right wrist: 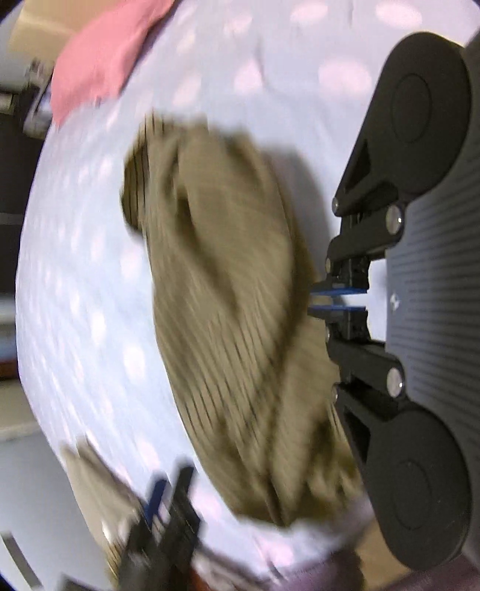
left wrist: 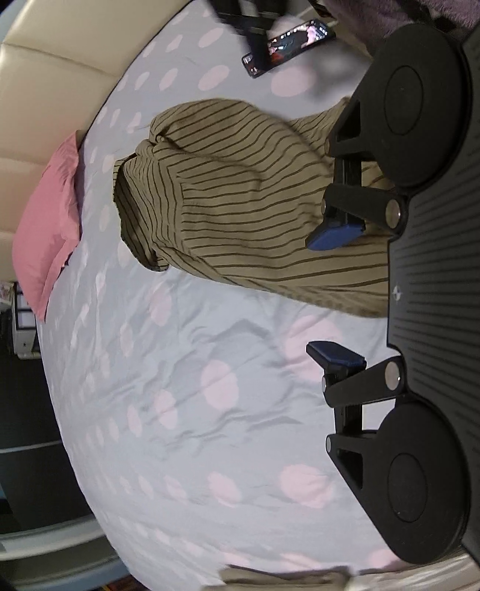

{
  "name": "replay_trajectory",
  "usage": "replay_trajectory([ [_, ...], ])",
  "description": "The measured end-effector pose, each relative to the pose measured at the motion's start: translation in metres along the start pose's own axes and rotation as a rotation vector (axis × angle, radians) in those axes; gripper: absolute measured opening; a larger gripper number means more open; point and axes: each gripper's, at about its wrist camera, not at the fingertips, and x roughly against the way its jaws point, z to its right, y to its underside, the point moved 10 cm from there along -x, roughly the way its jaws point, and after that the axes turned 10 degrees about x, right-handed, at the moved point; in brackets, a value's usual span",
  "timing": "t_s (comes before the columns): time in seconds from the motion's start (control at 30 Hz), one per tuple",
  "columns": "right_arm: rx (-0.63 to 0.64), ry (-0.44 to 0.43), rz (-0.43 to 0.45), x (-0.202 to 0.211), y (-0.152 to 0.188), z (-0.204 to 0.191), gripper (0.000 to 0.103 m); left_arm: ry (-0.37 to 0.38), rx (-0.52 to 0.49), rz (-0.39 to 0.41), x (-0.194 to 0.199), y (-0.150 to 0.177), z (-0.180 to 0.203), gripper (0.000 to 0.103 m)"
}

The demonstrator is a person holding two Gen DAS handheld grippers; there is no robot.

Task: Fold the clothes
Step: 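Raise the shirt with both tools and shake it out above the bed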

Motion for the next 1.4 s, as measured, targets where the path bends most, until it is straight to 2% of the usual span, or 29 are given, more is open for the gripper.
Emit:
replay_trajectory([
  [0.03, -0.027, 0.018, 0.003, -0.001, -0.002, 0.019, 0.024, 0.008, 0.002, -0.004, -0.007, -0.004, 0.000, 0.057],
  [0.1, -0.097, 0.059, 0.009, -0.005, -0.007, 0.056, 0.032, 0.033, 0.006, -0.026, -0.020, -0.008, 0.000, 0.059],
  [0.17, -0.160, 0.084, 0.032, -0.007, -0.012, 0.086, 0.032, 0.046, 0.012, -0.041, -0.036, -0.010, 0.000, 0.060],
  [0.27, -0.219, 0.078, 0.066, -0.015, -0.023, 0.114, 0.042, 0.048, 0.026, -0.062, -0.058, -0.011, -0.001, 0.061],
  [0.33, -0.232, 0.065, 0.088, -0.024, -0.030, 0.121, 0.059, 0.061, 0.046, -0.084, -0.075, -0.012, -0.001, 0.061],
  [0.37, -0.243, 0.056, 0.097, -0.030, -0.033, 0.124, 0.062, 0.071, 0.056, -0.096, -0.083, -0.013, 0.001, 0.061],
  [0.47, -0.300, 0.016, 0.087, -0.055, -0.038, 0.133, 0.064, 0.093, 0.076, -0.130, -0.104, -0.010, 0.004, 0.061],
  [0.57, -0.301, 0.024, 0.054, -0.075, -0.037, 0.136, 0.064, 0.109, 0.088, -0.155, -0.121, -0.005, 0.008, 0.061],
  [0.6, -0.306, 0.018, 0.033, -0.082, -0.035, 0.134, 0.059, 0.123, 0.092, -0.156, -0.123, -0.004, 0.009, 0.060],
  [0.63, -0.314, -0.003, 0.018, -0.087, -0.034, 0.131, 0.040, 0.136, 0.096, -0.157, -0.125, -0.003, 0.011, 0.051],
  [0.67, -0.319, -0.031, 0.008, -0.090, -0.034, 0.127, 0.028, 0.150, 0.100, -0.158, -0.127, -0.003, 0.013, 0.044],
  [0.7, -0.314, -0.049, 0.003, -0.092, -0.036, 0.123, 0.014, 0.159, 0.098, -0.156, -0.127, -0.002, 0.015, 0.033],
  [0.8, -0.238, -0.017, 0.016, -0.088, -0.045, 0.114, 0.005, 0.159, 0.084, -0.133, -0.122, -0.005, 0.018, 0.018],
  [0.83, -0.233, -0.011, 0.030, -0.083, -0.049, 0.113, 0.004, 0.162, 0.093, -0.119, -0.119, -0.008, 0.017, 0.011],
  [0.97, -0.216, 0.022, 0.098, -0.060, -0.064, 0.112, 0.003, 0.163, 0.124, -0.019, -0.091, -0.029, 0.014, 0.003],
  [1.07, -0.217, 0.052, 0.162, -0.037, -0.078, 0.112, 0.003, 0.160, 0.135, 0.086, -0.057, -0.048, 0.010, 0.003],
  [1.2, -0.225, 0.083, 0.271, 0.002, -0.100, 0.108, 0.002, 0.119, 0.142, 0.228, -0.003, -0.068, 0.000, 0.001],
  [1.4, -0.203, 0.064, 0.443, 0.063, -0.137, 0.082, 0.002, 0.055, 0.179, 0.451, 0.091, -0.095, -0.028, 0.001],
])
